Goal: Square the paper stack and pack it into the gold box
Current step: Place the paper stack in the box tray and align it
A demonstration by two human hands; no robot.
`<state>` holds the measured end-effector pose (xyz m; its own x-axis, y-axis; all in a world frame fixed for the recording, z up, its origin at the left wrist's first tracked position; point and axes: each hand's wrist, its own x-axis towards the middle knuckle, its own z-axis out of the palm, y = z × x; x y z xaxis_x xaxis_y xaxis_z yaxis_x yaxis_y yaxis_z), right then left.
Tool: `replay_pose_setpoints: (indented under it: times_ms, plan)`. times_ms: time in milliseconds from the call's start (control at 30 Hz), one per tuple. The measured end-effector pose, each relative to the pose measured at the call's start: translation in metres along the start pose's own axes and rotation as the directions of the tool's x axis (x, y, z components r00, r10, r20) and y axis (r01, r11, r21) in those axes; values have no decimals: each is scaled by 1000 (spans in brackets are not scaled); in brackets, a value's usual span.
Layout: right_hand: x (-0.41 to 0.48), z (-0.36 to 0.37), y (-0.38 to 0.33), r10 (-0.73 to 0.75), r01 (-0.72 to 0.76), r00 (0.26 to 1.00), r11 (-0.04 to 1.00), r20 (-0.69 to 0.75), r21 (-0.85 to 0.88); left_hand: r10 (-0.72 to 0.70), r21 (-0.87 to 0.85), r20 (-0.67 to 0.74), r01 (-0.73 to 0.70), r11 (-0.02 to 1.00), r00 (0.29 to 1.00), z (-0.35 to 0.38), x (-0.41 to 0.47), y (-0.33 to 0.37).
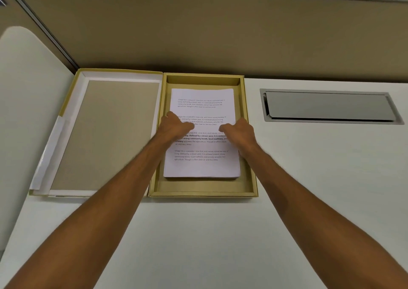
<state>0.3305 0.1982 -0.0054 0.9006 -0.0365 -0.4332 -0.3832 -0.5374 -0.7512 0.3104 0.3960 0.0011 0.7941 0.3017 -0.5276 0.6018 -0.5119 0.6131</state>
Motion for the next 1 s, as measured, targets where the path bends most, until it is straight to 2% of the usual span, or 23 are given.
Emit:
replay_pose_setpoints:
  times_ms: [67, 200, 300, 433, 500, 600, 733, 1000]
  plan:
    - [0, -3, -2, -54, 50, 998, 994, -41, -102, 59, 49, 21, -60, 997, 998, 5, -8, -7]
    - [11, -1, -6, -305, 246, 946, 898, -113, -365, 126, 189, 32, -130, 973, 992, 20, -47, -32]
    - [34, 1, -16, -446, 383, 895, 794, -25, -472, 167, 315, 89, -187, 931, 982, 34, -70, -58]
    - [67, 11, -40, -555, 529, 817, 618, 154, -582, 213, 384, 41, -212, 898, 976, 46, -73, -73]
    - [85, 20, -53, -571, 537, 799, 538, 189, -650, 227, 380, 0, -210, 901, 974, 49, -70, -75]
    - [108, 33, -68, -524, 523, 815, 485, 246, -701, 258, 409, -35, -221, 885, 966, 52, -67, -77]
    - [128, 44, -72, -460, 537, 827, 472, 324, -699, 267, 414, -41, -226, 882, 963, 55, -64, -80]
    - [139, 51, -71, -478, 544, 816, 448, 324, -709, 275, 407, -58, -229, 884, 960, 58, -62, -82]
